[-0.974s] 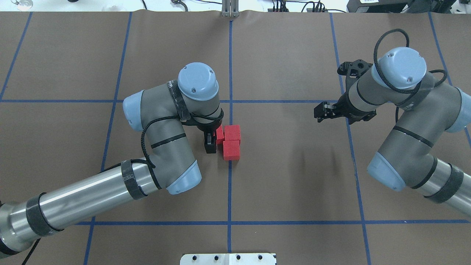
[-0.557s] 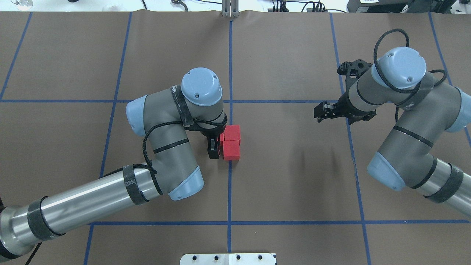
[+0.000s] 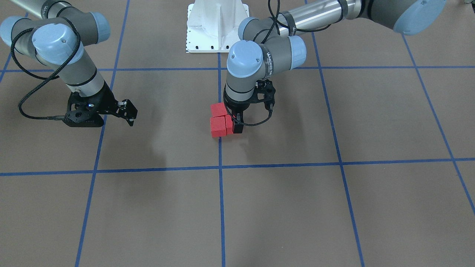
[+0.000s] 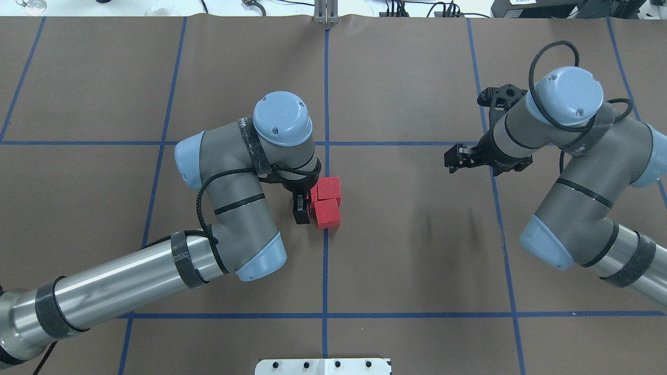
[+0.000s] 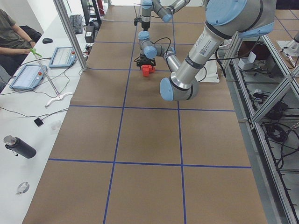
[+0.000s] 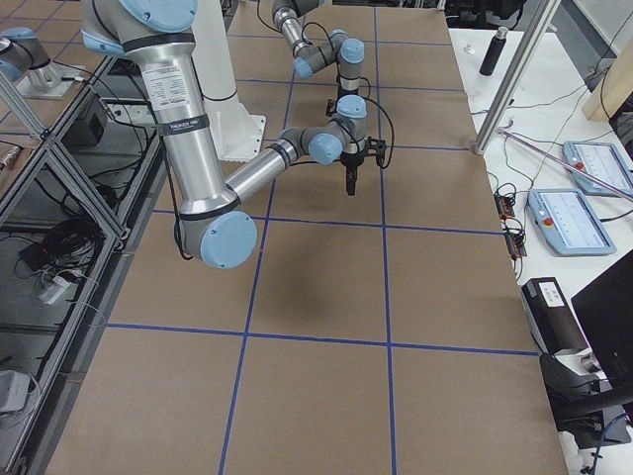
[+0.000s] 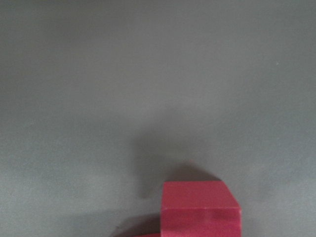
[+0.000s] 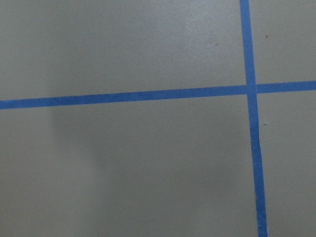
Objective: Form red blocks into L shape at center
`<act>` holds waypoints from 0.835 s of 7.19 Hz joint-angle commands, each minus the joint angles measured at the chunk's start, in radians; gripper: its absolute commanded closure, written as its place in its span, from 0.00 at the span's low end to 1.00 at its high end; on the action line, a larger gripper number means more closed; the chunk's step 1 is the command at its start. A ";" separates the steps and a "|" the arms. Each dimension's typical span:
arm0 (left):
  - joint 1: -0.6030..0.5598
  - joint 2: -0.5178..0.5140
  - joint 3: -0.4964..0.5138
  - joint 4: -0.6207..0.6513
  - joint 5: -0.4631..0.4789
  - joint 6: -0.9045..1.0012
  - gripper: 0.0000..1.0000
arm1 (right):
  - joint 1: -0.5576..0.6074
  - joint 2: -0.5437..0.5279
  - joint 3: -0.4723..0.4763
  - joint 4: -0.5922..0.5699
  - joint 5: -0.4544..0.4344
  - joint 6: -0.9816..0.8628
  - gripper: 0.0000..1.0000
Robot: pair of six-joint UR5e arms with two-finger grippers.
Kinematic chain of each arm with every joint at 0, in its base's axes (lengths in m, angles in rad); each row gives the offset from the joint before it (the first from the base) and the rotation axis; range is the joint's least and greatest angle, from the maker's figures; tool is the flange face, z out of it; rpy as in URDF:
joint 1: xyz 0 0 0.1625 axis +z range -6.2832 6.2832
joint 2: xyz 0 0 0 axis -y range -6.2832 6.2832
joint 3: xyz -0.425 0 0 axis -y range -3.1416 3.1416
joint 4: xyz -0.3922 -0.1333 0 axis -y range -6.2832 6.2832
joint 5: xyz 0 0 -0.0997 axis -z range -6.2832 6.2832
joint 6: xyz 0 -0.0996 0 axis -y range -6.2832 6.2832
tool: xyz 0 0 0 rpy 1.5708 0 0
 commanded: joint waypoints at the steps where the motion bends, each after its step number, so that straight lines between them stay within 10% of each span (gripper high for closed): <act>1: -0.028 0.015 -0.083 0.035 -0.012 0.040 0.00 | 0.000 0.000 0.001 0.000 0.000 0.000 0.00; 6: -0.192 0.522 -0.522 0.041 -0.036 0.718 0.00 | 0.147 -0.040 0.052 0.000 0.104 -0.020 0.00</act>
